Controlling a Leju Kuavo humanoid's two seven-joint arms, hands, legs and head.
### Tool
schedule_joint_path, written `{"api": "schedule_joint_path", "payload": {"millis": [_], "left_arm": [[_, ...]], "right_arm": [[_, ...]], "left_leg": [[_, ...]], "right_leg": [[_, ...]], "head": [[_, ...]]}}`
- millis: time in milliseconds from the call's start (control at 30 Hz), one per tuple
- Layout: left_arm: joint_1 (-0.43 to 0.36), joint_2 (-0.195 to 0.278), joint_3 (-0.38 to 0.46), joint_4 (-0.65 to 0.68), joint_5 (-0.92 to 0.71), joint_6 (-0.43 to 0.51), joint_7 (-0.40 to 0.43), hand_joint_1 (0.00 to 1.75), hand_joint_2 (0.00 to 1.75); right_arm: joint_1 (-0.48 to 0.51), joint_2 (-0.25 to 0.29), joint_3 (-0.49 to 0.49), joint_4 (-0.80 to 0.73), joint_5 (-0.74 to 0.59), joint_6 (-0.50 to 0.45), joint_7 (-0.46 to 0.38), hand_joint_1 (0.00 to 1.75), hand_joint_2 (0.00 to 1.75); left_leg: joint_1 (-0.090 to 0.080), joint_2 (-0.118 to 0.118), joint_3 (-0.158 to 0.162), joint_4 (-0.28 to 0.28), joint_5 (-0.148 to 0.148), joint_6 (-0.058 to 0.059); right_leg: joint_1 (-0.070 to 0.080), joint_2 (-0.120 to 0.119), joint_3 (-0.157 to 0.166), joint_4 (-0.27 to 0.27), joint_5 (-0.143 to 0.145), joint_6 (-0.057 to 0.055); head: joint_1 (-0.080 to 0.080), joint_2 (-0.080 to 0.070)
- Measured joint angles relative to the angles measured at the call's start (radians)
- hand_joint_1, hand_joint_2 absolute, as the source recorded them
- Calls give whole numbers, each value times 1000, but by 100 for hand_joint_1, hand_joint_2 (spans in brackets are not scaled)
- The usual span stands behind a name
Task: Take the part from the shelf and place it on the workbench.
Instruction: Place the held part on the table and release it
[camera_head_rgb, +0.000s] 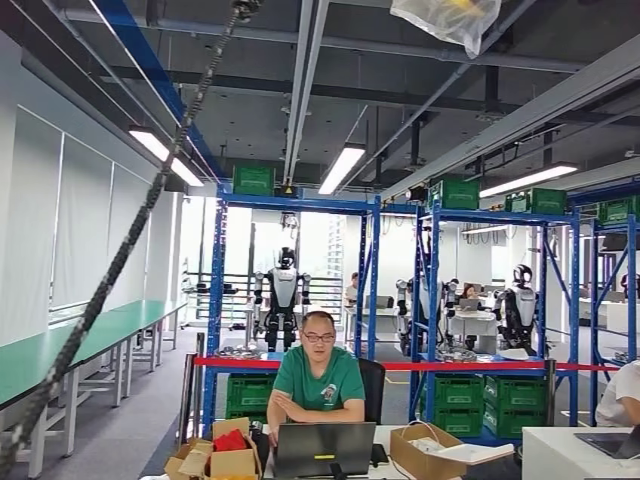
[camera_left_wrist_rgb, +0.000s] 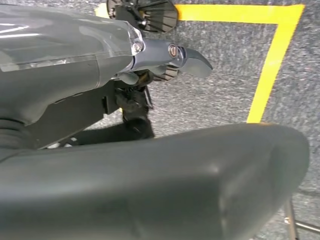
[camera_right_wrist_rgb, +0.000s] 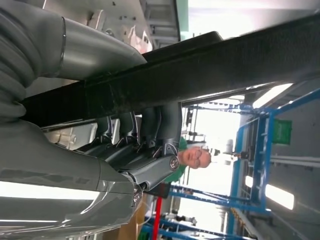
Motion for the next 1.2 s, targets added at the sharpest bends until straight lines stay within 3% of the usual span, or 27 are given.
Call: {"api": "schedule_joint_path", "payload": {"millis": [67, 133, 200, 300, 367, 400, 467, 533, 633, 700, 767, 833, 867, 900, 967, 1033, 1067, 1200], "left_arm": [[0, -1, 0, 0, 1, -1, -1, 0, 175], [2, -2, 0, 0, 2, -3, -2, 0, 175], [1, -3, 0, 0, 2, -4, -5, 0, 175], [1, -3, 0, 0, 2, -4, -6, 0, 175], [3, -2, 0, 0, 2, -2, -6, 0, 175], [4, -1, 0, 0, 2, -2, -5, 0, 175], [2, 0, 0, 0, 2, -1, -5, 0, 175], [1, 0, 0, 0, 2, -1, -6, 0, 175], [3, 0, 0, 0, 2, 0, -10, 0, 175], [1, 0, 0, 0, 2, 0, -11, 0, 175], [-2, -1, 0, 0, 2, 0, -11, 0, 175], [-2, 0, -1, 0, 2, 0, -11, 0, 175], [-2, 0, -1, 0, 2, 0, -11, 0, 175], [-1, 0, -1, 0, 2, 0, -11, 0, 175], [-2, 0, -1, 0, 2, 0, -11, 0, 175], [-3, 0, -1, 0, 2, 0, -11, 0, 175], [-3, 0, -1, 0, 2, 0, -11, 0, 175], [-3, -1, -2, 0, 2, 0, -10, 0, 175]], "right_arm": [[-2, 1, 0, 0, 1, 0, 1, 175, 175], [-2, 2, 0, -1, 2, 0, 2, 175, 175], [-3, 3, 0, -1, 3, 0, 3, 175, 175], [-3, 4, 0, 1, 5, 3, 4, 175, 175], [-2, 4, 1, 5, 7, 4, 6, 175, 175], [-1, 4, 1, 7, 8, 5, 7, 175, 175], [-1, 4, 1, 8, 12, 6, 9, 175, 175], [-2, 4, 2, 10, 17, 6, 10, 175, 175], [-2, 3, 3, 12, 22, 6, 12, 175, 175], [-3, 2, 3, 13, 24, 6, 12, 175, 175], [-4, 2, 3, 13, 25, 6, 12, 175, 175], [-1, 1, 3, 16, 26, 6, 12, 175, 175], [0, 0, 2, 18, 26, 6, 12, 175, 175], [2, 0, 2, 20, 26, 6, 13, 175, 175], [1, 0, 2, 21, 27, 6, 13, 175, 175], [-2, 0, 3, 21, 27, 6, 13, 175, 175], [-4, 0, 3, 21, 28, 6, 13, 175, 175], [-5, 2, 4, 20, 31, 6, 13, 175, 175]], "left_leg": [[0, 1, -1, -3, -1, -7], [2, 2, 1, -6, -3, -17], [1, 5, -6, 17, -24, -24], [-1, 7, -82, 178, -102, -27], [-1, 7, -125, 254, -116, -30], [0, 7, -124, 241, -95, -31], [2, 8, -77, 127, -24, -33], [3, 7, -33, 28, 16, -30], [-2, 6, -26, 9, 16, -17], [0, 6, -23, 6, 19, -8], [2, 8, -21, 4, 19, -1], [1, 9, -20, 5, 18, 2], [0, 9, -19, 5, 18, 2], [0, 9, -18, 5, 17, 3], [-1, 8, -14, 4, 15, 3], [-2, 7, -13, 4, 14, -1], [-2, 7, -14, 3, 13, -4], [1, 9, -15, 6, 3, -22]], "right_leg": [[7, 0, 26, -54, 6, -11], [9, 1, 30, -64, 6, -21], [6, 0, 39, -78, 9, -30], [4, -1, 48, -85, 8, -40], [6, 1, 50, -85, 7, -42], [5, 3, 51, -84, 6, -41], [5, 7, 55, -79, 0, -36], [8, 11, 52, -67, -8, -26], [8, 14, 45, -60, -9, -17], [6, 12, 40, -42, -25, -9], [2, 8, 3, 45, -75, 1], [-1, 6, -57, 173, -127, 6], [-2, 5, -76, 211, -134, 7], [-2, 5, -79, 213, -122, 8], [-2, 4, -31, 107, -56, 4], [3, 4, 27, -16, -10, -4], [6, 4, 40, -47, -4, -8], [9, 4, 51, -74, -1, -28]], "head": [[0, 1], [0, 1], [0, 1], [0, 0], [0, 0], [0, 0], [0, 0], [0, 0], [0, 0], [0, 0], [-1, 0], [-1, 0], [-1, 0], [-1, 0], [-1, 0], [-1, 0], [-1, 0], [0, 0]]}}
